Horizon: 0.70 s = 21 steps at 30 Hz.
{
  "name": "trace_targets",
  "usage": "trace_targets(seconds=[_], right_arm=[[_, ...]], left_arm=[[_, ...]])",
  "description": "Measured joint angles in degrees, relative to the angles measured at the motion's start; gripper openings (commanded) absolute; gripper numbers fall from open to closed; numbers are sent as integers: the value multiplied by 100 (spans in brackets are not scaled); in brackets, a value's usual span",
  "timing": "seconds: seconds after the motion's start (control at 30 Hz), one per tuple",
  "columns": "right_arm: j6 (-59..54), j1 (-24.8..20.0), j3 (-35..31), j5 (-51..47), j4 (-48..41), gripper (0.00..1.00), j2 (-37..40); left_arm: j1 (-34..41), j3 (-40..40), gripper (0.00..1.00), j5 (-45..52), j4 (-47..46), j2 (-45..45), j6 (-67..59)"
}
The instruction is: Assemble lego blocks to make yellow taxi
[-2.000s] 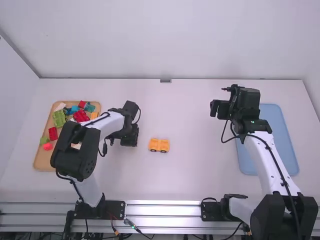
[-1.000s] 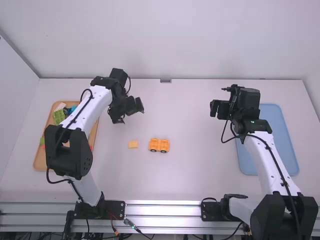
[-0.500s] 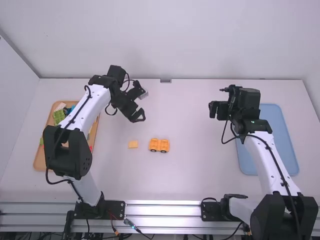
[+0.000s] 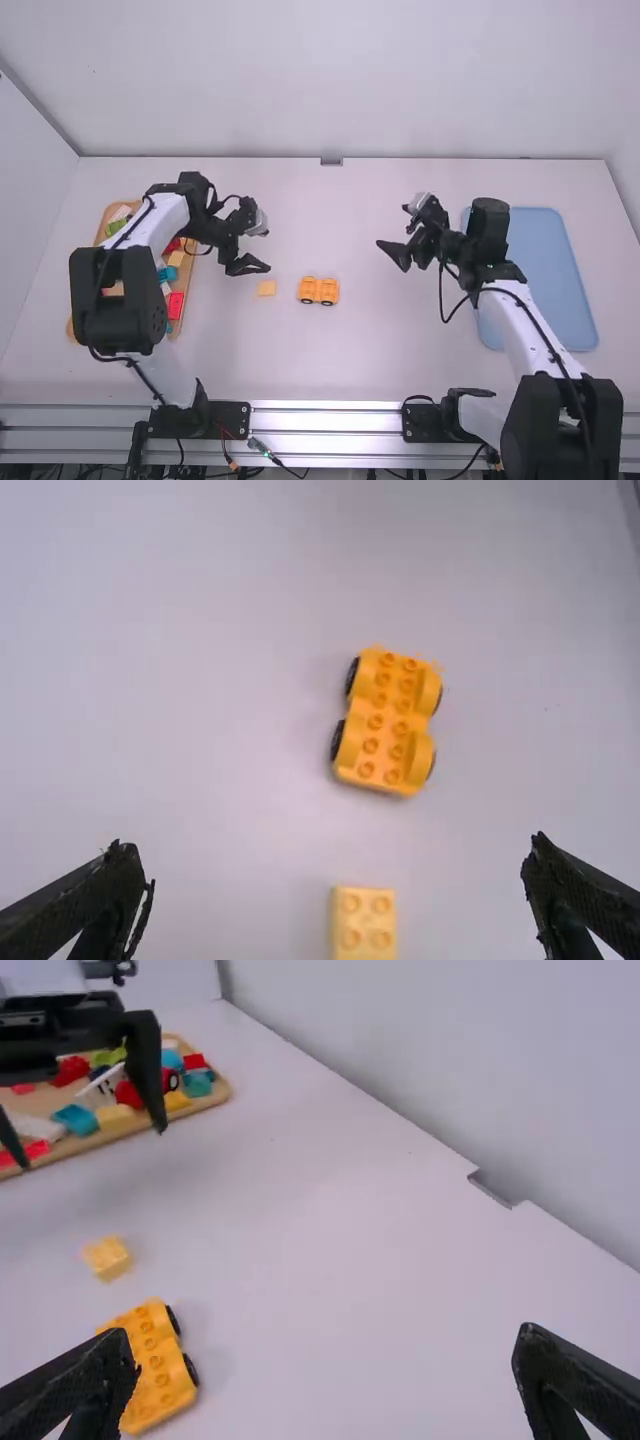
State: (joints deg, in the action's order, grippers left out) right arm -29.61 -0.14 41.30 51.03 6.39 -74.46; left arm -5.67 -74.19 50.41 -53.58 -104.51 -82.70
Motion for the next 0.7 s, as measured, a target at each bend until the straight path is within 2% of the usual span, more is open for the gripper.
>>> trace_targets(seconds=[0.17, 0.2, 0.27, 0.33, 0.53, 0.6, 0.7], right_arm=[[-157, 157, -892, -7, 1156, 99, -2], [-157, 157, -892, -7, 1156, 99, -2], [-90, 234, -1283, 122, 1906, 99, -9], [-55, 369, -1449, 87, 2240, 99, -11], [-317, 1300, -1572, -483, 2262, 99, -111], [-378, 1419, -1572, -535, 2328, 99, -219], [-461, 1558, -1554, -614, 2533, 99, -765]], left_arm=[[-321, 693, 99, 103, 568, 2, -339], [-321, 693, 99, 103, 568, 2, -339], [-343, 1054, 99, 98, 988, 0, -411], [-343, 1252, 99, 98, 1294, 2, -433], [-343, 1838, 99, 101, 2234, 0, -442], [-343, 1928, 99, 96, 2315, 2, -439], [-343, 2133, 99, 90, 2468, 2, -442]])
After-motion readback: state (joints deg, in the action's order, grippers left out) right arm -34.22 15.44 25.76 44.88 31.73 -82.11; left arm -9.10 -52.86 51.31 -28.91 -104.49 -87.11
